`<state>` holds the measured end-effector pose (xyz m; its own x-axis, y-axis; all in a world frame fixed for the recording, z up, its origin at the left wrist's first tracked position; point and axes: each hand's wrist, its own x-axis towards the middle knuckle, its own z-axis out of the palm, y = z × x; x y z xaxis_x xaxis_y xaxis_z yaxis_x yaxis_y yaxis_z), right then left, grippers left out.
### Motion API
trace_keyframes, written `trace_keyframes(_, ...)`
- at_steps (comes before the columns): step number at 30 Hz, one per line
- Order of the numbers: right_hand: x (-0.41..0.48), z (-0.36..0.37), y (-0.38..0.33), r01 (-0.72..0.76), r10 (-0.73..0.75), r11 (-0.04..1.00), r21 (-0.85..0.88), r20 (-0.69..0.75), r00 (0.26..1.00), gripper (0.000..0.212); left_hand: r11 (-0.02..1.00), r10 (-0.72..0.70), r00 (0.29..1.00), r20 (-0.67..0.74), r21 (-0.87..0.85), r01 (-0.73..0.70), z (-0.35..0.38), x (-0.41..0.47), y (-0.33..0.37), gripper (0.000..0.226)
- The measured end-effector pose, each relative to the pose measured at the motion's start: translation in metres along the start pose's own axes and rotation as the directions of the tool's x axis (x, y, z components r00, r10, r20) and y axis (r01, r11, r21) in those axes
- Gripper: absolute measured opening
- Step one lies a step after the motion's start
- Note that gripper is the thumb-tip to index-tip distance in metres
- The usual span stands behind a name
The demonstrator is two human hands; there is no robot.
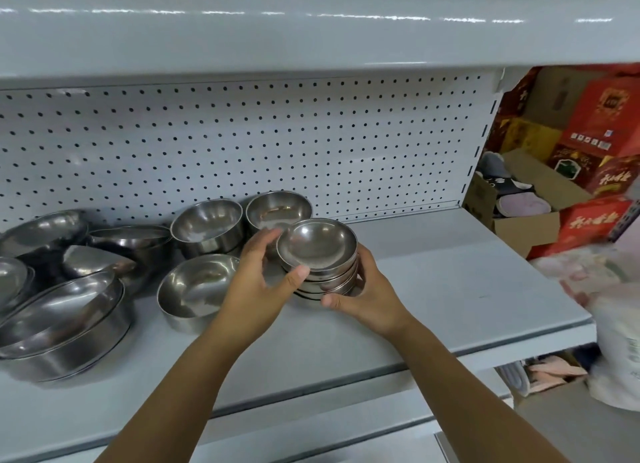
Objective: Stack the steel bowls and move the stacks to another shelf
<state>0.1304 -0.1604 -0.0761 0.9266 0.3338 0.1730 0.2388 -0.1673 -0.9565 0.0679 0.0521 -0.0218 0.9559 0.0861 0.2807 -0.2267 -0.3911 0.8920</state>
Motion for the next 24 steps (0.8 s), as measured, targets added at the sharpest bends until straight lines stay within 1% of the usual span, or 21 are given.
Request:
trace_keyframes(2, 0.0, 0.0, 0.0, 0.0, 0.0, 1.0, 0.003, 0.005, 1.0, 0.106, 0.988, -0.058, 0.998, 0.022, -0.139, 0.06, 0.0, -0.001, 0.0, 0.069)
trace_keyframes(4, 0.001, 0.0, 0.001, -0.009, 0.009, 1.0, 0.005, 0.01, 1.0, 0.106, 0.978, -0.07, 0.996, 0.054, -0.194, 0.079, 0.003, -0.003, 0.003, 0.057)
trace_keyframes(5, 0.001, -0.001, 0.001, -0.014, 0.014, 1.0, 0.005, 0.012, 1.0, 0.105, 0.973, -0.068, 0.996, 0.057, -0.215, 0.079, 0.004, -0.004, 0.005, 0.056)
trace_keyframes(8, 0.0, 0.0, -0.003, -0.012, 0.012, 1.0, 0.004, 0.009, 1.0, 0.109, 0.97, -0.064, 0.997, 0.043, -0.232, 0.072, 0.005, -0.006, 0.006, 0.059)
trace_keyframes(10, -0.002, 0.001, -0.003, -0.024, 0.024, 1.0, 0.011, 0.01, 1.0, 0.113, 0.972, -0.078, 0.996, 0.038, -0.22, 0.085, 0.004, -0.008, 0.008, 0.057)
trace_keyframes(12, -0.004, 0.002, -0.003, -0.025, 0.025, 1.0, 0.003, 0.001, 1.0, 0.114, 0.972, -0.108, 0.994, -0.021, -0.214, 0.101, -0.001, -0.01, 0.01, 0.054)
trace_keyframes(14, -0.005, 0.002, -0.006, -0.033, 0.032, 0.999, -0.008, -0.008, 0.999, 0.113, 0.981, -0.148, 0.98, -0.132, -0.145, 0.129, -0.011, -0.013, 0.017, 0.049)
trace_keyframes(16, -0.008, 0.003, -0.008, -0.035, 0.035, 0.999, 0.004, -0.017, 0.999, 0.109, 0.988, -0.147, 0.953, -0.266, 0.012, 0.156, -0.027, -0.019, 0.022, 0.044)
trace_keyframes(18, -0.012, 0.005, -0.01, -0.038, 0.039, 0.999, 0.016, -0.026, 0.999, 0.105, 0.983, -0.106, 0.915, -0.389, 0.099, 0.156, -0.045, -0.031, 0.027, 0.035)
trace_keyframes(20, -0.016, 0.008, -0.011, -0.027, 0.028, 1.0, 0.012, -0.026, 0.999, 0.107, 0.973, -0.055, 0.868, -0.493, 0.168, 0.157, -0.063, -0.045, 0.03, 0.026)
trace_keyframes(22, -0.019, 0.014, -0.012, -0.014, 0.014, 1.0, 0.001, -0.009, 1.0, 0.11, 0.947, 0.018, 0.819, -0.573, 0.271, 0.17, -0.08, -0.057, 0.025, 0.027)
trace_keyframes(24, -0.023, 0.023, -0.014, -0.004, 0.004, 1.0, -0.001, 0.02, 1.0, 0.108, 0.899, 0.093, 0.77, -0.631, 0.386, 0.207, -0.095, -0.067, 0.018, 0.028)
